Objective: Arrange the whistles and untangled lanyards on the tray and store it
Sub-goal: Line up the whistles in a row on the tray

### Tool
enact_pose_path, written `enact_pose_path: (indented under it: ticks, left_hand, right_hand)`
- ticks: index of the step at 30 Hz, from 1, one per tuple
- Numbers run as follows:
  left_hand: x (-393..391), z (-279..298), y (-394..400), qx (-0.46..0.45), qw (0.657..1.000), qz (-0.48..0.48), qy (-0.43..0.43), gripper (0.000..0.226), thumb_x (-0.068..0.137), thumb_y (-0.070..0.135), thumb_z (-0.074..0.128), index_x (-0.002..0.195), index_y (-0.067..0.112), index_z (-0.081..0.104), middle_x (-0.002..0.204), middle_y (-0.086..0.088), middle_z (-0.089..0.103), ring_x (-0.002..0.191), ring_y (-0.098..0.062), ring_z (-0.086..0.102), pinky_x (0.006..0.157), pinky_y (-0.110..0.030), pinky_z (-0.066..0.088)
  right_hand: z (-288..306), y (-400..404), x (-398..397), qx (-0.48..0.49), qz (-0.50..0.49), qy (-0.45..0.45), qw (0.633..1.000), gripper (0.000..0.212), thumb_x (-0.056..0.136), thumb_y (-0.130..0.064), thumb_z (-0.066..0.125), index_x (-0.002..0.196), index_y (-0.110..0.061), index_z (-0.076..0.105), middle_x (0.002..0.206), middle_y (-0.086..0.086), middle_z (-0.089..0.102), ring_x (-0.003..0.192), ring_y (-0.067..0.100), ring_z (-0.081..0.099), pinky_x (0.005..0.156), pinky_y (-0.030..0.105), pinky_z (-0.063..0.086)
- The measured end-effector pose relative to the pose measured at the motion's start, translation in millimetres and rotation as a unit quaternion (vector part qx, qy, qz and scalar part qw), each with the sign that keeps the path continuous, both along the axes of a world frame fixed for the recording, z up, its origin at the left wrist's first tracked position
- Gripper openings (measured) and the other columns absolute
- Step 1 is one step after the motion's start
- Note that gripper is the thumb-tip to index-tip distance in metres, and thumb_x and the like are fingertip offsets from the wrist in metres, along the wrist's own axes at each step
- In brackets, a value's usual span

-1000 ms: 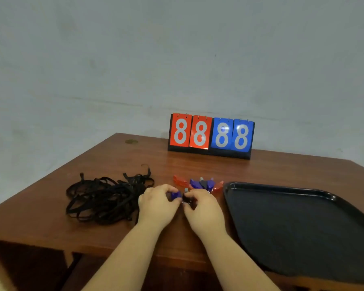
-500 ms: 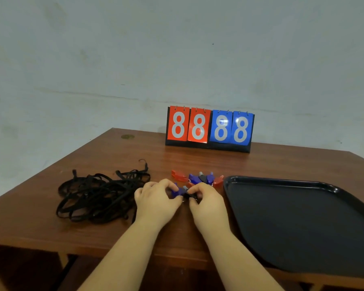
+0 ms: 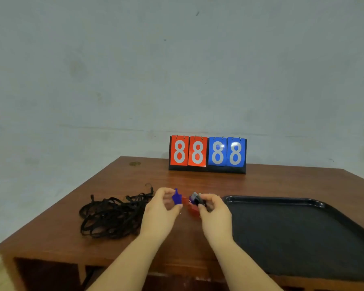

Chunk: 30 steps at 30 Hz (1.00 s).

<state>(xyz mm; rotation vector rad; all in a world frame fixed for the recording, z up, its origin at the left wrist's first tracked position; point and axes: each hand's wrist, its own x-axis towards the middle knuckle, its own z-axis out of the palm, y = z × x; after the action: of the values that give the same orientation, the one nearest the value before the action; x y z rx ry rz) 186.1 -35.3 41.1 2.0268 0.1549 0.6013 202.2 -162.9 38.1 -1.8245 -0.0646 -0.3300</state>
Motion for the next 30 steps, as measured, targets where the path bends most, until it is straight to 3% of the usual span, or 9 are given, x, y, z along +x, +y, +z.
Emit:
enact_pose_path:
  ticks: [4,8,12,14,17,23,30]
  left_hand:
    - [-25.8,13.4,-12.3,-0.025,0.999,-0.021,-0.001,0.038,0.080,0.014,0.071,0.111,0.028,0.053,0.111,0.011,0.058,0.098,-0.004,0.056,0.087,-0.024,0.048]
    - [-50.1,21.1,-32.1,-0.035,0.998,-0.045,0.003,0.040,0.081,0.012,0.070,0.115,0.024,0.052,0.106,0.012,0.056,0.088,0.001,0.054,0.066,-0.011,0.042]
    - [-63.8,25.7,-50.1,-0.039,0.996,-0.074,0.018,0.040,0.082,0.011,0.069,0.116,0.024,0.052,0.106,0.013,0.054,0.092,-0.002,0.054,0.054,-0.010,0.038]
    - [-64.2,28.2,-57.0,-0.040,0.995,-0.085,0.024,0.040,0.082,0.010,0.069,0.115,0.025,0.052,0.106,0.013,0.054,0.093,-0.004,0.055,0.054,-0.012,0.039]
    - [-58.1,27.9,-68.1,-0.046,0.993,-0.106,0.028,0.039,0.081,0.010,0.069,0.113,0.025,0.053,0.103,0.013,0.054,0.089,-0.001,0.055,0.056,-0.012,0.040]
    - [-31.3,11.3,-98.2,-0.066,0.987,-0.142,0.031,0.031,0.078,0.005,0.071,0.100,0.020,0.057,0.097,0.007,0.060,0.080,0.003,0.056,0.062,-0.010,0.043]
    - [14.5,4.2,-124.6,-0.037,0.987,-0.148,0.056,0.031,0.077,0.009,0.073,0.098,0.026,0.058,0.100,0.010,0.060,0.088,-0.001,0.058,0.069,-0.014,0.047]
  right_hand:
    - [11.1,-20.4,-29.2,-0.001,0.007,-0.013,1.000,0.025,0.090,-0.005,0.056,0.108,-0.020,0.064,0.112,-0.005,0.062,0.095,0.003,0.052,0.083,0.016,0.042]
    - [24.3,-45.2,-54.8,-0.013,-0.004,-0.041,0.999,0.020,0.089,-0.003,0.057,0.098,-0.020,0.064,0.096,-0.008,0.061,0.091,0.005,0.056,0.060,0.005,0.038]
    - [32.7,-66.5,-71.7,-0.033,-0.019,-0.044,0.998,0.020,0.089,-0.005,0.057,0.103,-0.018,0.064,0.099,-0.007,0.060,0.093,0.005,0.053,0.068,0.007,0.038]
    - [33.6,-73.8,-76.0,-0.044,-0.029,-0.035,0.998,0.018,0.089,-0.006,0.058,0.101,-0.018,0.064,0.099,-0.006,0.062,0.092,0.006,0.054,0.078,0.016,0.041]
    - [29.6,-83.7,-76.2,-0.047,-0.042,-0.021,0.998,0.017,0.088,-0.006,0.059,0.097,-0.019,0.064,0.098,-0.006,0.063,0.090,0.007,0.056,0.079,0.019,0.041]
    - [22.3,-109.5,-56.5,-0.058,-0.049,-0.012,0.997,0.018,0.085,-0.005,0.061,0.087,-0.023,0.061,0.085,-0.011,0.062,0.075,-0.006,0.054,0.058,0.007,0.036]
    - [14.8,-135.2,-2.6,-0.080,-0.037,0.028,0.996,0.022,0.083,-0.001,0.061,0.093,-0.020,0.060,0.089,-0.008,0.063,0.076,-0.005,0.054,0.056,0.009,0.036]
